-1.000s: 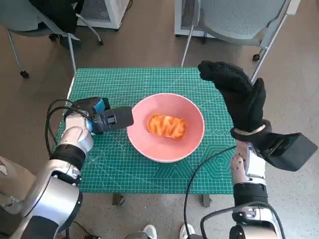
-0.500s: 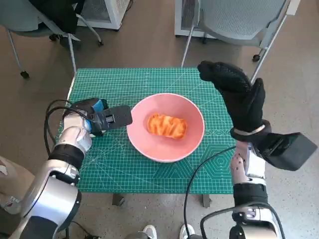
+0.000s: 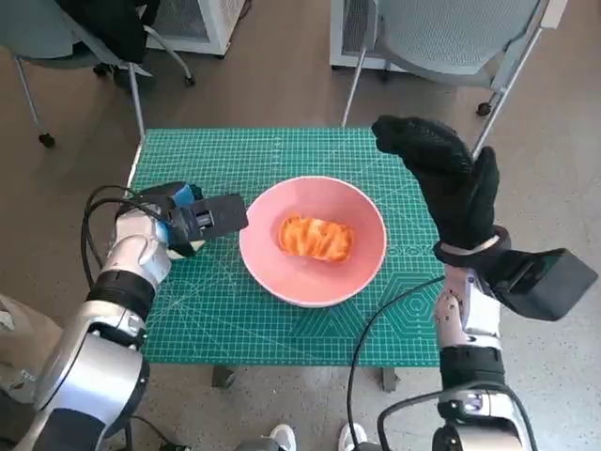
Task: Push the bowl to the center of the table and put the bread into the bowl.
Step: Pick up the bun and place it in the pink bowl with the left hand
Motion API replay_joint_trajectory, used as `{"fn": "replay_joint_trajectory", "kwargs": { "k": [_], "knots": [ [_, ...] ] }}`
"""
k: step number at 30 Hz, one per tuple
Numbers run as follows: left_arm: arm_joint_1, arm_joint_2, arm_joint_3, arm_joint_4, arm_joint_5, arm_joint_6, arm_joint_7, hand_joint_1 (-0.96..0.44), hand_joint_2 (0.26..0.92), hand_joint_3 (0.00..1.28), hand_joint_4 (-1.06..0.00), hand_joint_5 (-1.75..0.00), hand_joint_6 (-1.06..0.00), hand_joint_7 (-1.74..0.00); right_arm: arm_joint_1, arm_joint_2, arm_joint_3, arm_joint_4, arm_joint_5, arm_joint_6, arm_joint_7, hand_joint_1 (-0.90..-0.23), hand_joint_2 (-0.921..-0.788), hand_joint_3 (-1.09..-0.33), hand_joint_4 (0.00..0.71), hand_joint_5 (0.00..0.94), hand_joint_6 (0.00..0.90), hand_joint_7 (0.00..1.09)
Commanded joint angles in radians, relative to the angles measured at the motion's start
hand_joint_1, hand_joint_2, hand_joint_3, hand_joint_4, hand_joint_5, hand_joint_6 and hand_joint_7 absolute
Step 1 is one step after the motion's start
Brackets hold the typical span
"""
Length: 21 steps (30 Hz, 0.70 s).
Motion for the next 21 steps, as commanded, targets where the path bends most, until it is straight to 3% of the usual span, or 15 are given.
{"fn": "replay_joint_trajectory", "kwargs": {
  "k": [1,16,21],
  "knots": [
    [0.001,0.053,0.036,-0.161,-0.012,0.048,-0.025,0.00,0.888,0.08,-0.75,-1.15,-0.67,-1.09,0.010,0.002,0.004,0.012,0.003,0.010,0.005,-0.680,-0.921,-0.876,0.055,0.000,-0.001,0.25],
    [0.219,0.179,0.175,-0.883,0.012,0.232,-0.143,0.00,0.889,0.10,-0.69,-1.34,-0.73,-0.89,-0.001,0.005,0.004,0.029,0.005,0.009,0.011,-0.682,-0.921,-0.876,0.054,0.000,-0.001,0.25],
    [0.265,0.192,0.209,-1.037,0.024,0.269,-0.169,0.00,0.743,0.36,-0.70,-1.36,-0.73,-0.93,-0.004,0.008,0.004,0.034,0.006,0.006,0.012,-0.682,-0.921,-0.876,0.054,0.000,-0.001,0.25]
  ]
}}
